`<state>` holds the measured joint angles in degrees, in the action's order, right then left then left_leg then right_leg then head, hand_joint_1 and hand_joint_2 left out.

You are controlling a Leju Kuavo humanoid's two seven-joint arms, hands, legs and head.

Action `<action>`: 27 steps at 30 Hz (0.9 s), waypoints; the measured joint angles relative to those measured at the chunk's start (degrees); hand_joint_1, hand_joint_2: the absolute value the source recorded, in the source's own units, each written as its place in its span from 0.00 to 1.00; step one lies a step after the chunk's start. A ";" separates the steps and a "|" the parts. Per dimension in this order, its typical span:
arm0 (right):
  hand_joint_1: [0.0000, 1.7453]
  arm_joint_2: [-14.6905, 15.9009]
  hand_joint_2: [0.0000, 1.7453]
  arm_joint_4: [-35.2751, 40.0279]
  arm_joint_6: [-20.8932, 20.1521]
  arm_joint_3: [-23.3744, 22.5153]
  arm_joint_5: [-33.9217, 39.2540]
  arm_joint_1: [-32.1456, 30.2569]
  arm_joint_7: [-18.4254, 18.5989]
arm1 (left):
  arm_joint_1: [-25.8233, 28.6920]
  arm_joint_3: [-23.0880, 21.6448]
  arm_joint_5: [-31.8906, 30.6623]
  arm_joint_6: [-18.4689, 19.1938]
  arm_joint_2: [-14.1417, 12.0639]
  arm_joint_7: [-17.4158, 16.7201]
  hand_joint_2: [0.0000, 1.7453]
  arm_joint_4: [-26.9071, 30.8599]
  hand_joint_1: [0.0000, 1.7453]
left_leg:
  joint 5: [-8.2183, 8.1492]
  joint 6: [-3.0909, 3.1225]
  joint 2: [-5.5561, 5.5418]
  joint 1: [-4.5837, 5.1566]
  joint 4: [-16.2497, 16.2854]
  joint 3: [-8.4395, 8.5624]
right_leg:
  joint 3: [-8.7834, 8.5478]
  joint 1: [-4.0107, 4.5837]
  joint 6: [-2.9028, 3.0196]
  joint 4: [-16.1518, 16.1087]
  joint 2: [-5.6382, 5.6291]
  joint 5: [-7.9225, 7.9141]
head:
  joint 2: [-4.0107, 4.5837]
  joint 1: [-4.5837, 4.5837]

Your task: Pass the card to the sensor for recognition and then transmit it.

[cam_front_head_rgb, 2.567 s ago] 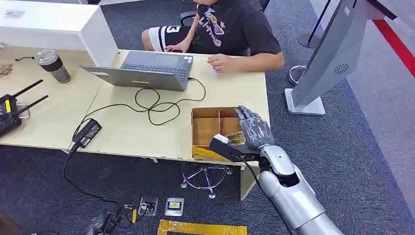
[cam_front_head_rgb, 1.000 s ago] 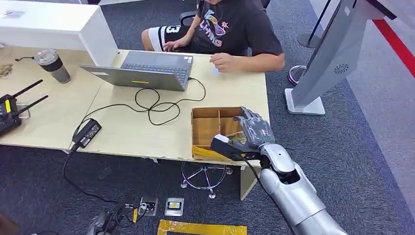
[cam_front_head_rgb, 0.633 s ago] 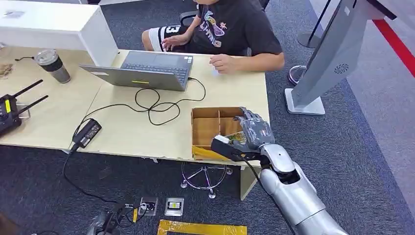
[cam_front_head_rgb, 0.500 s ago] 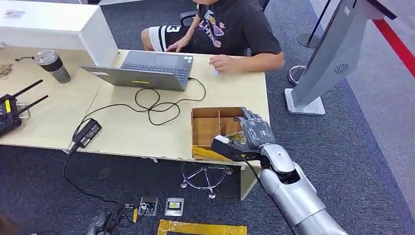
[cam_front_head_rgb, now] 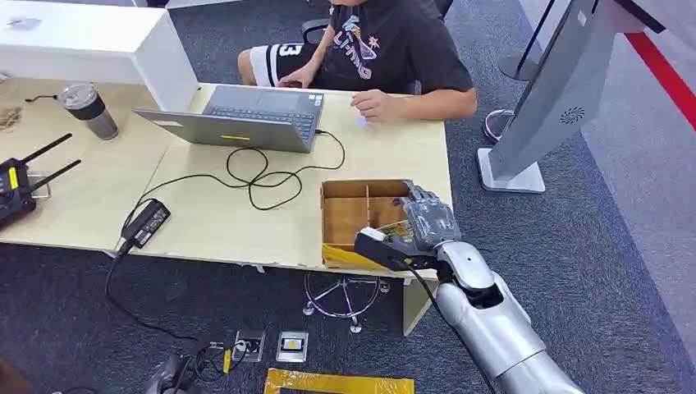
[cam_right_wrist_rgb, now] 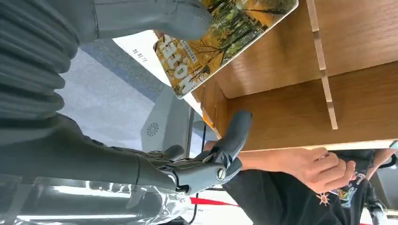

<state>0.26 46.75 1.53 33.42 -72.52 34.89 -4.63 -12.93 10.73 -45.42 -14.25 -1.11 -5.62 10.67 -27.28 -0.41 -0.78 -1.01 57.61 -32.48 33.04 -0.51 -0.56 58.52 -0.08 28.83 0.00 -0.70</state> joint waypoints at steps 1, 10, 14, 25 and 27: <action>0.37 0.00 1.00 -0.07 0.00 0.00 0.00 -0.01 0.00 | 0.00 0.00 0.00 0.04 0.00 0.00 1.00 0.00 0.00 | 0.00 0.00 0.00 0.00 0.00 0.00 | 0.00 0.00 0.00 0.00 0.00 0.00 | 0.02 0.00; 0.38 -0.02 1.00 -0.72 -0.59 0.00 0.00 0.09 -0.02 | -0.02 0.00 0.02 0.09 0.00 -0.15 1.00 0.00 0.00 | 0.00 0.00 0.00 0.00 0.00 0.00 | 0.00 0.00 0.00 0.00 0.00 0.00 | 0.02 0.00; 0.38 -0.02 1.00 -1.20 -0.94 0.00 -0.04 0.19 -0.04 | -0.01 0.00 0.11 0.09 0.00 -0.15 1.00 0.00 0.00 | 0.00 0.00 0.00 0.00 0.00 -0.01 | -0.01 0.00 0.00 0.00 0.01 0.00 | 0.02 0.00; 0.92 -0.37 1.00 -2.43 -1.16 0.46 -0.13 0.45 -0.11 | 0.02 0.02 0.26 -0.07 0.00 -0.15 1.00 0.00 0.00 | 0.00 0.00 0.00 0.00 0.00 -0.01 | 0.00 0.00 0.00 0.00 0.01 0.00 | 0.02 0.00; 0.93 -0.37 1.00 -2.60 -1.18 0.63 -0.15 0.53 -0.11 | 0.03 0.02 0.24 -0.07 0.00 -0.15 1.00 0.00 0.00 | 0.00 0.00 0.00 0.00 0.00 -0.01 | 0.00 0.00 0.00 0.00 0.01 0.00 | 0.02 0.00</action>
<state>-0.11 44.15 0.35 34.05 -72.67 35.43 -4.74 -12.91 10.75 -45.18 -14.32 -1.11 -5.77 10.67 -27.28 -0.41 -0.79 -1.01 57.61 -32.49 33.04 -0.51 -0.56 58.52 -0.06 28.83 0.02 -0.70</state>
